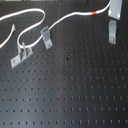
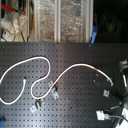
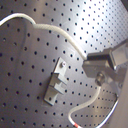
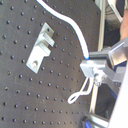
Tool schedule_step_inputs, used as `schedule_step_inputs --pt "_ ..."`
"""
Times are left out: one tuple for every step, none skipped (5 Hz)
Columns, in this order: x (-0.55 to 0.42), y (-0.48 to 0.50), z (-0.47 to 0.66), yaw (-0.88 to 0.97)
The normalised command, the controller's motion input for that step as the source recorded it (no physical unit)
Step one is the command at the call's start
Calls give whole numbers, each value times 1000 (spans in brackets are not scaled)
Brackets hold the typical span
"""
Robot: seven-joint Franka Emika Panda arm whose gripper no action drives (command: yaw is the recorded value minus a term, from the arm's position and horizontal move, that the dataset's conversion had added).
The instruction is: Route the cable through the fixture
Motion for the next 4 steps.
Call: schedule_step_inputs --pt "-9 -15 -1 0" --pt "-3 96 277 -51" --pt "2 201 397 -606" --pt "4 165 417 -823"
